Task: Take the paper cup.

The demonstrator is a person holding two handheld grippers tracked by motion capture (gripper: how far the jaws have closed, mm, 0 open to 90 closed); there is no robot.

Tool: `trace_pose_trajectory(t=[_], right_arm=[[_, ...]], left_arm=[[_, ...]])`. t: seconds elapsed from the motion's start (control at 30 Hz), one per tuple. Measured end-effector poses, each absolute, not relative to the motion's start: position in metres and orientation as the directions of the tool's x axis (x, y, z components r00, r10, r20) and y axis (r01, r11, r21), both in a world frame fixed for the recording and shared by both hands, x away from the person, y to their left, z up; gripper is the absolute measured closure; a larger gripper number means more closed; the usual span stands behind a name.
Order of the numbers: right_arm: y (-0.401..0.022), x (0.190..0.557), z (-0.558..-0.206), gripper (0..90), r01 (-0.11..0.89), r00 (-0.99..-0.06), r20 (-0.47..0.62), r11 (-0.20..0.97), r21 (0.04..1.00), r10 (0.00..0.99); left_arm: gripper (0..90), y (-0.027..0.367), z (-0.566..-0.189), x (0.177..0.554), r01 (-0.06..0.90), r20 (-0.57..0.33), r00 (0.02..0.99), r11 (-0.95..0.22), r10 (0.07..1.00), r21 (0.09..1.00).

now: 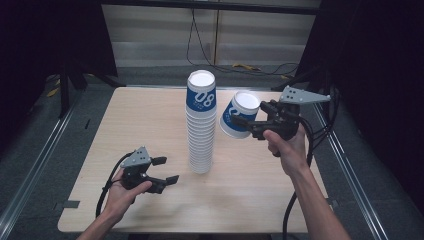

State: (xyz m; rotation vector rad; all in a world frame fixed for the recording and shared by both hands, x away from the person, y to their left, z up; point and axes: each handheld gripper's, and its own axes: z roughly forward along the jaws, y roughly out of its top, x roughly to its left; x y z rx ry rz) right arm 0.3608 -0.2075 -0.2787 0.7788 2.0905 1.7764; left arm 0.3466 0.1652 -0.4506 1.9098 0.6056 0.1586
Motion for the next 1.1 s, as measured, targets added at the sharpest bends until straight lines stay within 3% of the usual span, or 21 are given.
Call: trace_pose_trajectory(t=[0.67, 1.1], right_arm=[[-0.179, 0.35, -0.362, 26.9, 0.286, -0.822, 0.16, 0.153, 0.946, 0.546], [-0.168, 0.342, -0.391, 26.9, 0.322, -0.835, 0.212, 0.138, 0.937, 0.508]], left_arm=[[18.5, 0.143, -0.452, 0.344, 0.303, -0.144, 0.882, -0.306, 0.448, 0.902], [17.2, 0.14, -0.452, 0.331, 0.285, -0.135, 0.907, -0.344, 0.4, 0.895]])
